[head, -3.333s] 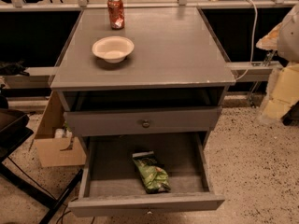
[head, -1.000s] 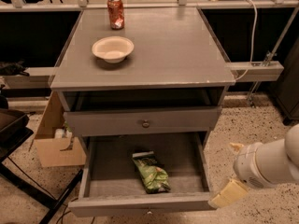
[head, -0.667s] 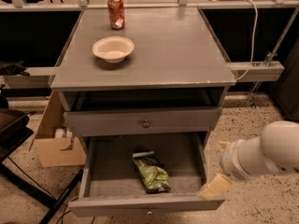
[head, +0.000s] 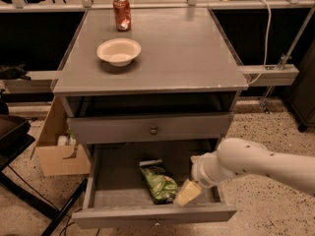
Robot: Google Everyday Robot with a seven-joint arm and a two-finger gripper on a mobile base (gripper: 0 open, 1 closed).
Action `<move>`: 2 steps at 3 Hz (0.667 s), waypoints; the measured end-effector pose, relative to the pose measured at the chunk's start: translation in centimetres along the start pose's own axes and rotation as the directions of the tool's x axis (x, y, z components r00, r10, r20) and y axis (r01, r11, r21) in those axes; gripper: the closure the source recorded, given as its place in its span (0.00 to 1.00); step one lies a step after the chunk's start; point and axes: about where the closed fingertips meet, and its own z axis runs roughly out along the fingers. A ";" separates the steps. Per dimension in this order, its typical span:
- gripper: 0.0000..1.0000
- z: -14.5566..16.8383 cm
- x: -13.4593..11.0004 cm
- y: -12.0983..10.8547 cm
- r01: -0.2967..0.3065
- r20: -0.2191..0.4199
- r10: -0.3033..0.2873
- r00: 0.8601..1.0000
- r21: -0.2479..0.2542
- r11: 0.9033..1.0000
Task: Pick green jalapeno chip bag from middle drawer and place on counter
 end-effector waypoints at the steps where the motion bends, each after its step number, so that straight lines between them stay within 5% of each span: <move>1: 0.00 6.6 -1.4 -1.0 -0.004 0.017 0.004 1.000 -0.031 1.000; 2: 0.00 11.7 -3.3 -1.8 -0.003 0.034 0.005 0.999 -0.047 0.999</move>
Offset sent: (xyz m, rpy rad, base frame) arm 0.0855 0.1118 -0.1243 0.0756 0.0242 0.0279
